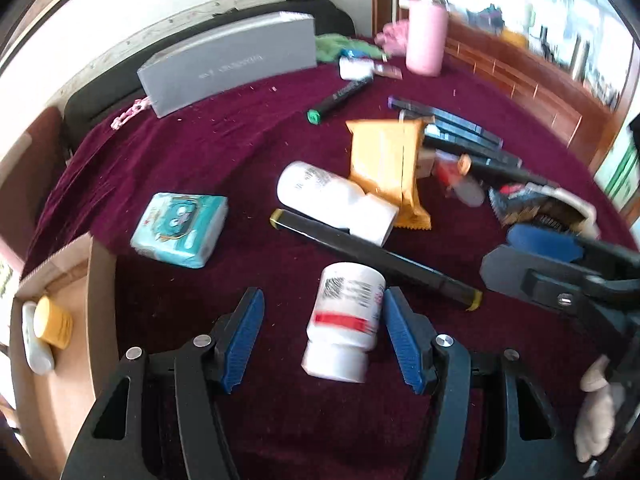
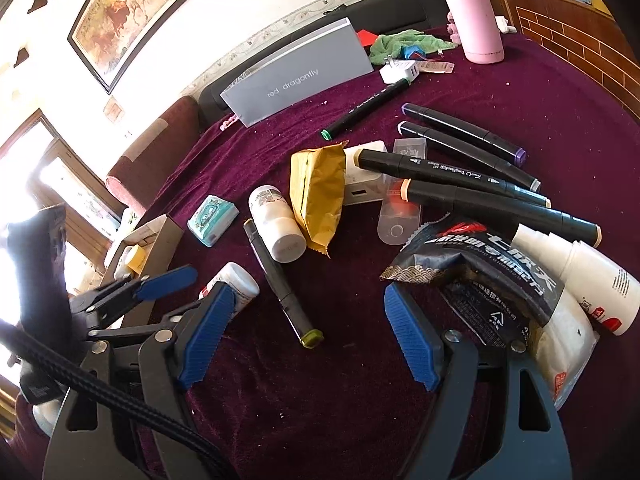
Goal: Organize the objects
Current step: 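Grasp the white pill bottle with red label using the left gripper, then carry the red-label bottle toward the tray with left gripper while right grasps black marker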
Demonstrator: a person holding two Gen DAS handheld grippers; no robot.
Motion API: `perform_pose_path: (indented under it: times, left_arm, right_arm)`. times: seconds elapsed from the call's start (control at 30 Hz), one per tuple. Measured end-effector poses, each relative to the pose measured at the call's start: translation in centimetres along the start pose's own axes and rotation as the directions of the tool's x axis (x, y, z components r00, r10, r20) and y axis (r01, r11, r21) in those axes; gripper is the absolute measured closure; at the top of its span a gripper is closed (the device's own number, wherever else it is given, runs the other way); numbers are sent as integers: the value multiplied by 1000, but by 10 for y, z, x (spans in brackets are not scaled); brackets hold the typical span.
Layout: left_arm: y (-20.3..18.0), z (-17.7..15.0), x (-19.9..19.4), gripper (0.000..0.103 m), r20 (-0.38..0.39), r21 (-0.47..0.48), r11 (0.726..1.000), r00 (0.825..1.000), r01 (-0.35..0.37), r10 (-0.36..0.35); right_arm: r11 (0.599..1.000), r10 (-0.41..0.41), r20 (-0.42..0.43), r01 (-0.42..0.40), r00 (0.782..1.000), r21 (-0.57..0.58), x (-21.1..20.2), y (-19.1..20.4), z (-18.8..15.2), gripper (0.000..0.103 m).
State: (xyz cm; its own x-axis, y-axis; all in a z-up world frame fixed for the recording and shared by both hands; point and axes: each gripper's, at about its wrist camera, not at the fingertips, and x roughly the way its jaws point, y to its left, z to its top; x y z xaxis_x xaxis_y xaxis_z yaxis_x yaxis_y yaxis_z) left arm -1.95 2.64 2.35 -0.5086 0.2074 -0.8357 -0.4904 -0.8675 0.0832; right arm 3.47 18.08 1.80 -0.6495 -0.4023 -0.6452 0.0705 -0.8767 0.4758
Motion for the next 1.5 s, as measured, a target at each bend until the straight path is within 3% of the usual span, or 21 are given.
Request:
perform_pose_path:
  times: [0.1,0.13,0.17,0.2,0.23,0.4,0.57,0.7,0.83,0.97,1.03,1.1,1.3,1.4,1.5]
  left_arm:
    - [-11,-6,9,48,-30,27,1000,999,-11,12]
    - [-11,-6,8,52,-18,13,1000,1000,-6,7]
    - [-10,-7,7,66,-25,4,1000,1000,9,-9]
    - [-8,-7,8,72,-27,-20,999,999,42,-43]
    - [-6,-7,7,74,-29,-50,997,998,58,-59]
    - [5,-18,-5,74,-1,-165,983,997,76,-78]
    - [28,-37,-43,74,74,-266,958,994,103,-86]
    - [46,-58,-68,74,114,-324,938,989,124,-91]
    - [61,-78,-80,74,134,-370,920,988,127,-82]
    - [73,-94,-90,74,152,-408,904,986,131,-74]
    - [79,-100,-94,74,163,-420,897,984,139,-76]
    - [84,-105,-99,74,174,-426,892,981,148,-80]
    - [93,-115,-100,74,198,-444,877,974,186,-106]
    - [96,-120,-102,74,206,-452,870,972,197,-113]
    - [100,-125,-105,74,214,-455,868,970,201,-112]
  right_arm:
    - [1000,-1,1,1,1000,1,1,-1,0,25]
    - [1000,-2,-1,2,1000,1,1,-1,0,25]
    - [1000,-3,-3,3,1000,0,2,-1,0,25]
    - [1000,-3,-7,3,1000,0,3,-1,0,25]
    - [1000,-3,-10,3,1000,-1,3,-1,0,25]
    - [1000,-18,-24,18,1000,-2,7,-1,0,25]
    - [1000,-24,-31,24,999,-1,6,0,-1,25]
    - [998,62,-73,-62,995,3,-6,18,4,25]
    - [989,90,-132,-104,987,-101,-4,55,26,24]
    - [982,-5,-246,-42,969,-183,47,74,46,25]
    - [979,-19,-299,-43,954,-199,67,78,49,32]
    - [974,-58,-331,-20,942,-226,83,82,49,33]
    - [936,-223,-330,107,917,-335,100,99,48,36]
    - [908,-304,-361,154,882,-390,112,106,39,40]
    - [857,-426,-345,250,836,-451,119,105,30,55]
